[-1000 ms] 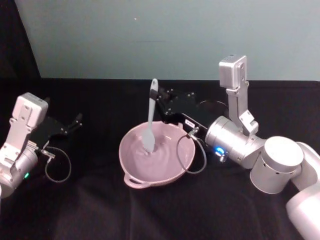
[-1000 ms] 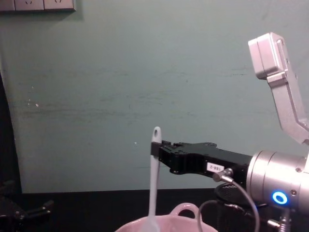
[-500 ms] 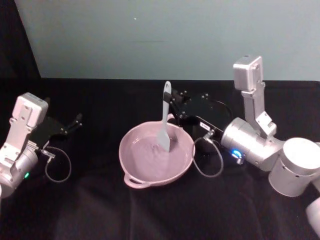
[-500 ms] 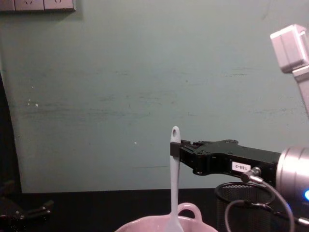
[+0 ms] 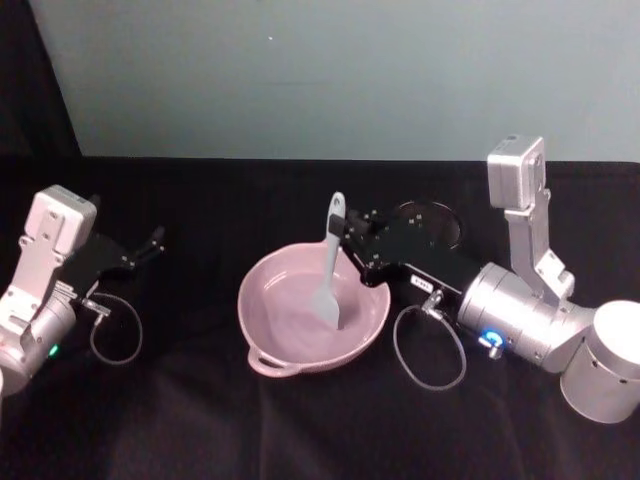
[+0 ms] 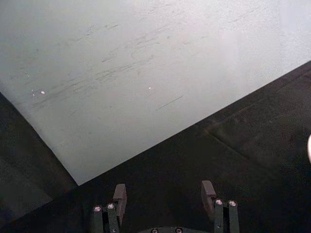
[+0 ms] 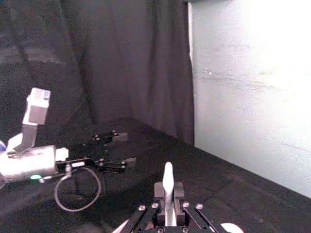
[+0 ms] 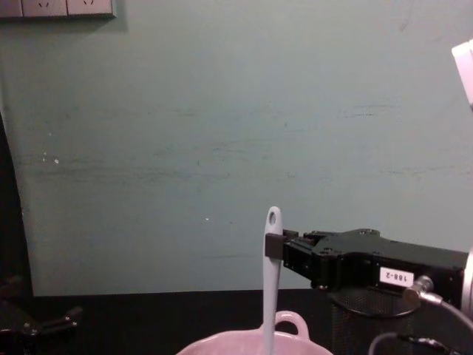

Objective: Use the one hand to pick up the spoon and stir the clear water in the bowl.

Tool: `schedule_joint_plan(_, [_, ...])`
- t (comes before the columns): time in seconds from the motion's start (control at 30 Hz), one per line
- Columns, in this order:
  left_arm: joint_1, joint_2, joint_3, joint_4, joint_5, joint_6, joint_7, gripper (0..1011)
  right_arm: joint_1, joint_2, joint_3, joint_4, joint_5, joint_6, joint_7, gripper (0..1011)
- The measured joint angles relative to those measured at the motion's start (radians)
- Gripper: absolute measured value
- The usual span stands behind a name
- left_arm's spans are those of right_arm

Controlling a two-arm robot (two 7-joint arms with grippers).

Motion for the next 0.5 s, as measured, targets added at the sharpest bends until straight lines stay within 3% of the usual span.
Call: schedule_joint_plan(0.5, [0.0,0.0,0.0,0.0,0.0,0.0,0.0,1011,-0.008,-0.029,-0.045,0.002,0.038,-0.002,0.006,112])
